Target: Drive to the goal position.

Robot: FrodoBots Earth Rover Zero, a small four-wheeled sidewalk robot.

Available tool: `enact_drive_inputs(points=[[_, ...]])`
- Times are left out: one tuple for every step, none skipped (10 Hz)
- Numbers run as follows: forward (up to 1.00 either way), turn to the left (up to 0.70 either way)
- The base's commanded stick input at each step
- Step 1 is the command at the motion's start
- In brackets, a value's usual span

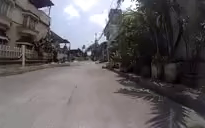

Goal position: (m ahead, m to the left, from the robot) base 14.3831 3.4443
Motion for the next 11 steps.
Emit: enact_drive_inputs(points=[[0.07,0.00],[0.71,0.00],[0.97,0.00],[1.00,0.00],[1.00,0.00],[1.00,0.00],[0.99,0.01],[0.92,0.18],[0.92,0.35],[0.92,0.01],[0.92,0.00]])
